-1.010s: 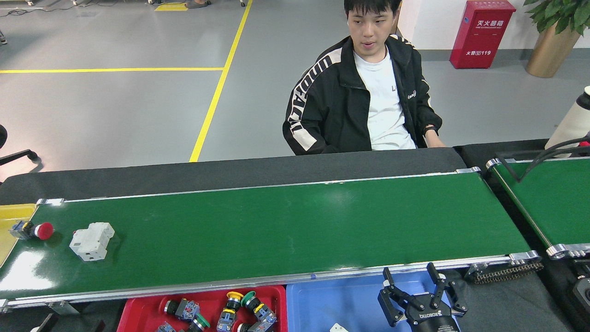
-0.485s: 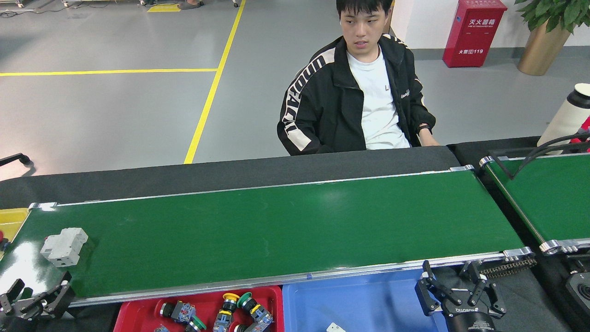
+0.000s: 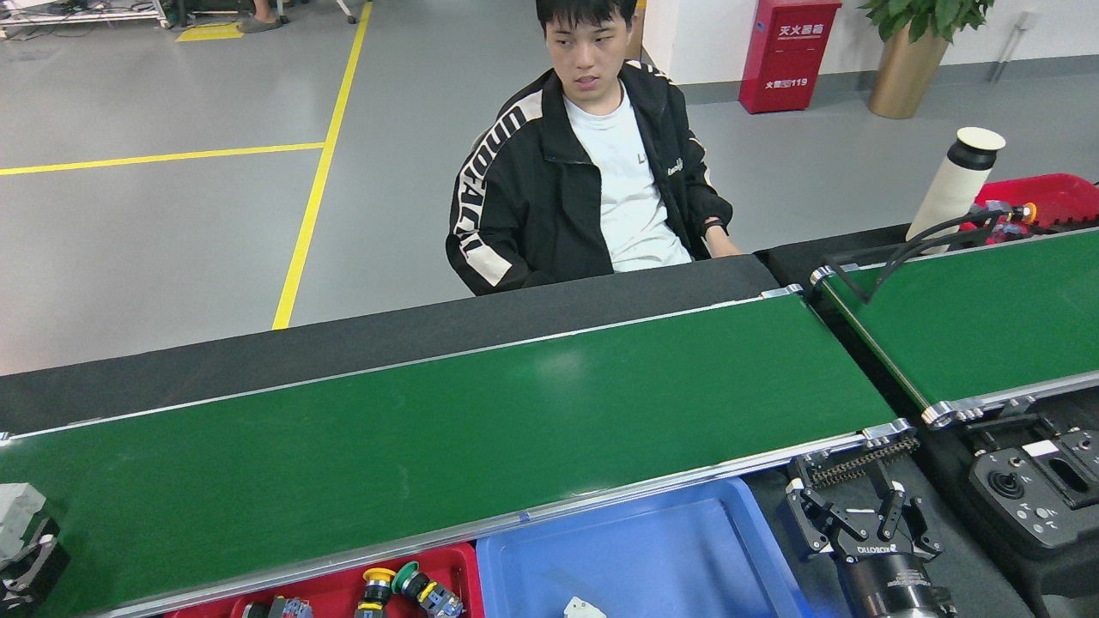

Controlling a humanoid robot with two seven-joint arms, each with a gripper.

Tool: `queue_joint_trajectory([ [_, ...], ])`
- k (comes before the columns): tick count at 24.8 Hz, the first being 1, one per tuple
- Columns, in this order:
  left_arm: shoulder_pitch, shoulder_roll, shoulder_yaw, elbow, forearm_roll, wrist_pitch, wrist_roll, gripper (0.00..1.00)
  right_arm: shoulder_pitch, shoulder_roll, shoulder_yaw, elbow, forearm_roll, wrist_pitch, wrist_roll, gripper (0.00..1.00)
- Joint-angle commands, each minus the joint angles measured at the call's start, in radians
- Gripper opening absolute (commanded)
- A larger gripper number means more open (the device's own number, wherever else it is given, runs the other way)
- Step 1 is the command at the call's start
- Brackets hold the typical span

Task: Pick switch part from conveyor to tray
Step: 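Grasp the white switch block with the left gripper and lift it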

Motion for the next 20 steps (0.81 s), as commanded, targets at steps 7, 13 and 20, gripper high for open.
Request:
queue_joint_trajectory([
  [7,-0.049,0.055,-0.073,0.101,0.038,0.01,0.085,0.0,-0.014,-0.012,-0.009,-0.007,-0.006,-0.011,-0.013,1.0],
  [13,-0.003,0.043,-0.082,0.028,0.117,-0.027,0.085,0.0,-0.014,-0.013,-0.015,-0.004,-0.006,-0.009,-0.015,1.0],
  [20,0.183,0.015,-0.082,-0.304,0.242,-0.25,0.082,0.0,-0.012,-0.015,-0.037,-0.006,-0.006,-0.009,-0.015,1.0],
])
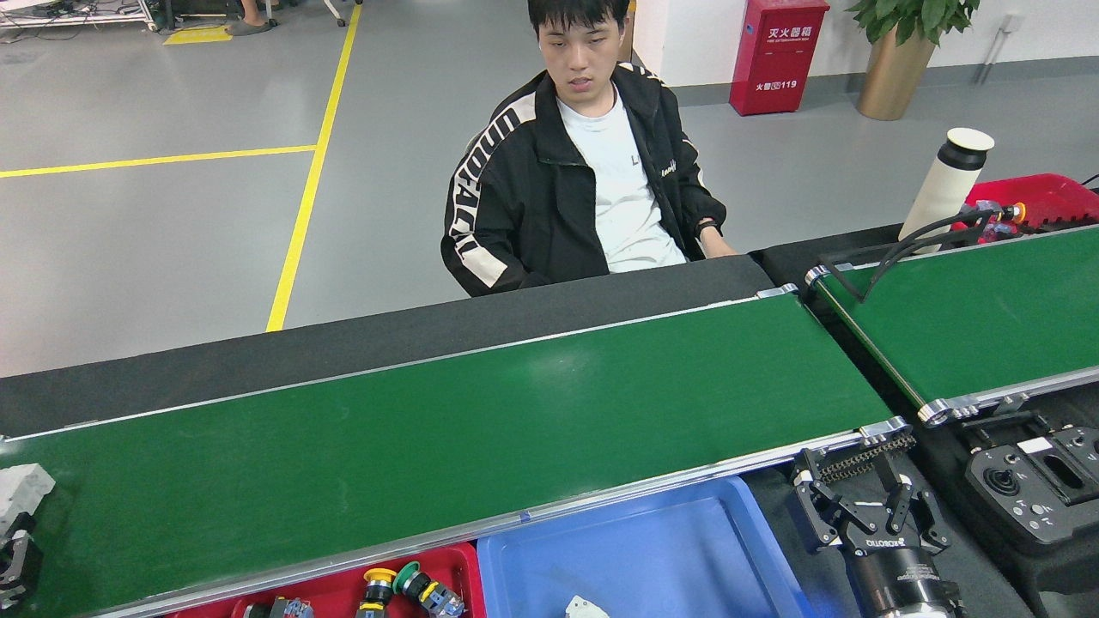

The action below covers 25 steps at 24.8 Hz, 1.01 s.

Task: Pick switch part from conveyor to tray
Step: 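Grasp the white switch block with the left gripper and lift it, then lower the white block into the blue tray and open the left gripper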

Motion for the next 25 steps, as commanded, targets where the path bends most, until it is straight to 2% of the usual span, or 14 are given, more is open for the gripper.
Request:
queue_joint_trajectory([
  [1,0.041,0.003,-0.002,-0.113,0.017,-0.111,0.004,0.0,-0.011,-0.011,-0.01,-0.01,-0.003,0.001,-0.008,1.0],
  [2,0.07,-0.015,-0.003,-0.184,0.015,-0.146,0.002,0.0,-0.011,-0.011,-0.015,-0.008,-0.003,0.001,-0.008,1.0],
  [7,0.15,-0.116,-0.06,-0.5,0.001,-0.146,-0.006,0.0,-0.01,-0.013,-0.024,-0.008,-0.001,0.002,-0.008,1.0],
  [10,0.146,-0.135,-0.186,-0.612,-0.043,-0.146,-0.006,0.0,-0.008,-0.021,-0.024,-0.007,-0.001,0.004,-0.008,1.0],
  [13,0.108,-0.127,-0.367,-0.672,-0.062,-0.146,-0.006,0.0,-0.007,-0.034,-0.027,-0.004,-0.001,0.008,-0.003,1.0],
  [19,-0.079,-0.15,-0.825,-0.71,-0.184,-0.146,-0.024,0.0,0.001,-0.033,-0.089,-0.001,-0.001,0.011,-0.002,1.0],
  [23,-0.116,-0.182,-1.016,-0.731,-0.25,-0.146,-0.044,0.01,-0.01,-0.034,-0.092,0.021,-0.001,0.011,-0.002,1.0],
  [25,-0.116,-0.238,-1.088,-0.73,-0.347,-0.146,-0.056,0.01,-0.01,-0.036,-0.092,0.029,-0.001,0.008,-0.003,1.0],
])
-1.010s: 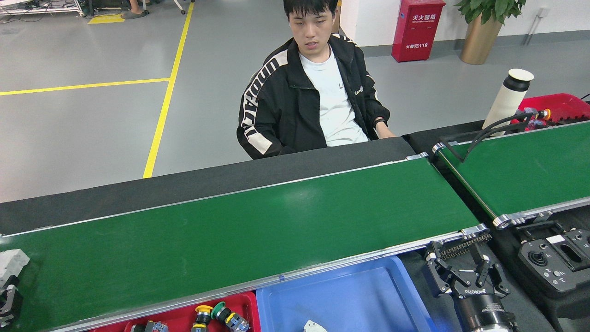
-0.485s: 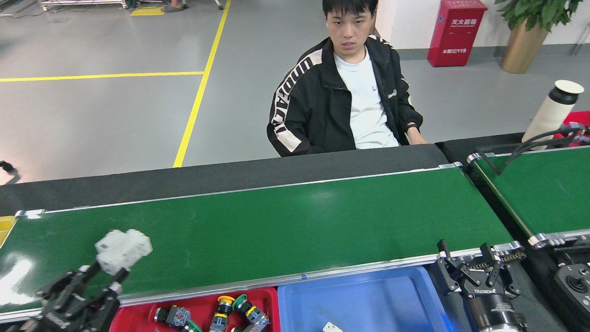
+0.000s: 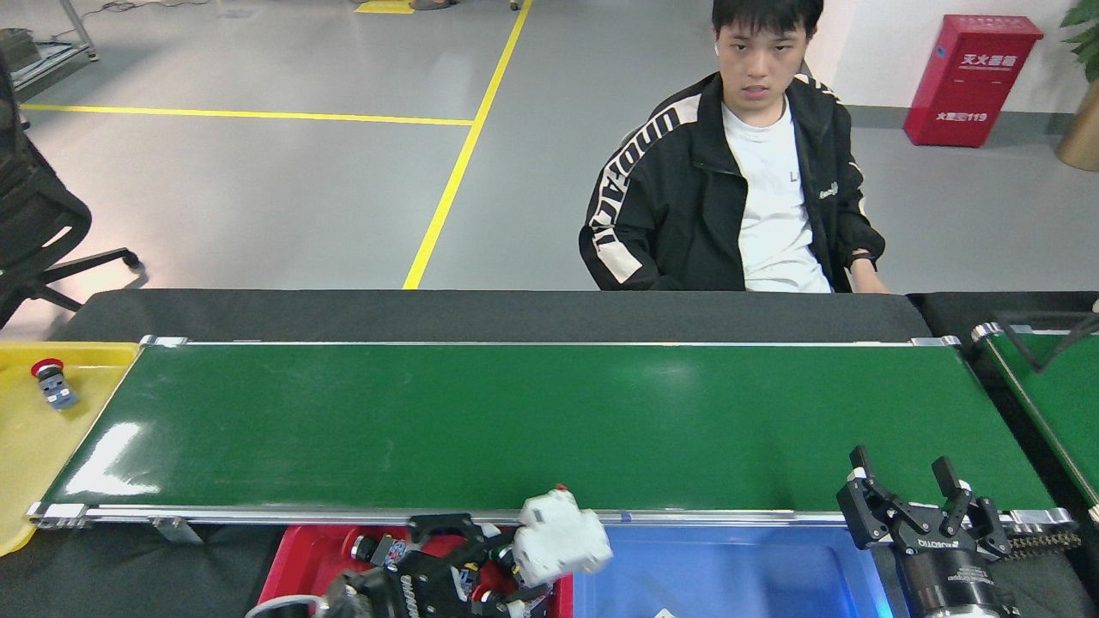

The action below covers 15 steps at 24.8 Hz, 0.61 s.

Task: Pick switch part from conveyor to tray
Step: 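Lower the white block into the blue tray and open the left gripper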

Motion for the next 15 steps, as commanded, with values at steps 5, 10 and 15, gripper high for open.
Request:
queue_joint_trajectory([
  [5,-0.012,-0.09,-0.051,-0.011,-0.132,-0.003,-0.013,0.15,-0.018,-0.011,-0.003,0.005,-0.001,-0.007,-0.002,1.0],
  [10,-0.004,-0.165,0.042,-0.003,-0.172,-0.003,-0.079,0.82,-0.057,-0.009,-0.002,0.006,0.0,-0.005,-0.001,1.0],
  [15,-0.003,-0.183,0.097,-0.003,-0.163,-0.003,-0.079,1.0,-0.074,-0.006,0.005,0.006,0.0,-0.005,-0.001,1.0],
])
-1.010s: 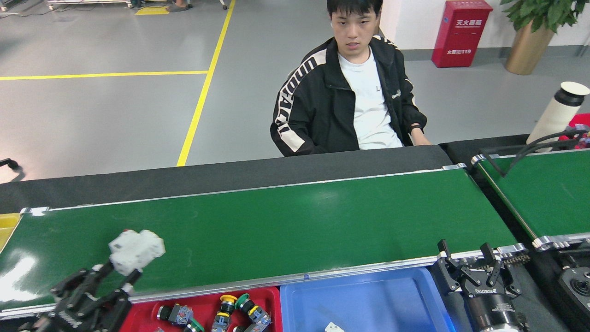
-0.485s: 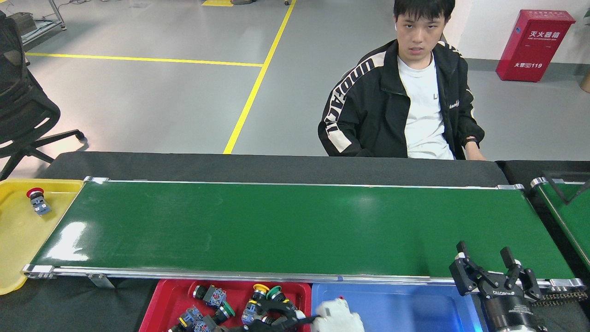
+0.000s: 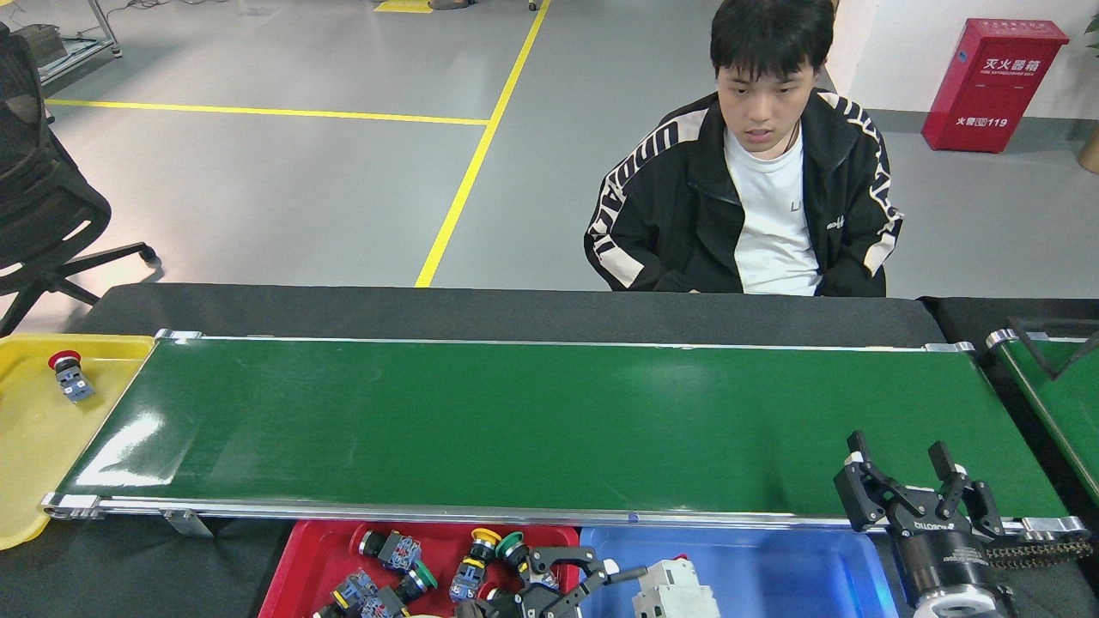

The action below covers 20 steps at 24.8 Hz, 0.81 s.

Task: Pick switch part from conveyor to tray

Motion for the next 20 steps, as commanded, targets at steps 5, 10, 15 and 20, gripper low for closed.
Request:
queue_joint_trajectory([
  [5,-0.002,-0.002,0.117,-0.001,0.056,-0.003,0.011,1.0,-0.026,0.001,0.002,-0.014,0.002,-0.002,-0.001,1.0],
  [10,0.004,-0.008,0.573,0.09,0.193,-0.003,0.01,1.0,-0.119,0.084,0.051,-0.018,0.06,0.007,-0.003,1.0],
  [15,0.04,-0.008,0.995,0.174,0.183,-0.003,0.005,1.0,-0.095,0.153,0.16,-0.031,0.16,0.023,-0.006,1.0],
  [20,0.196,-0.02,1.127,0.11,0.194,-0.003,0.004,0.99,-0.055,0.149,0.187,-0.057,0.16,0.007,0.002,1.0],
])
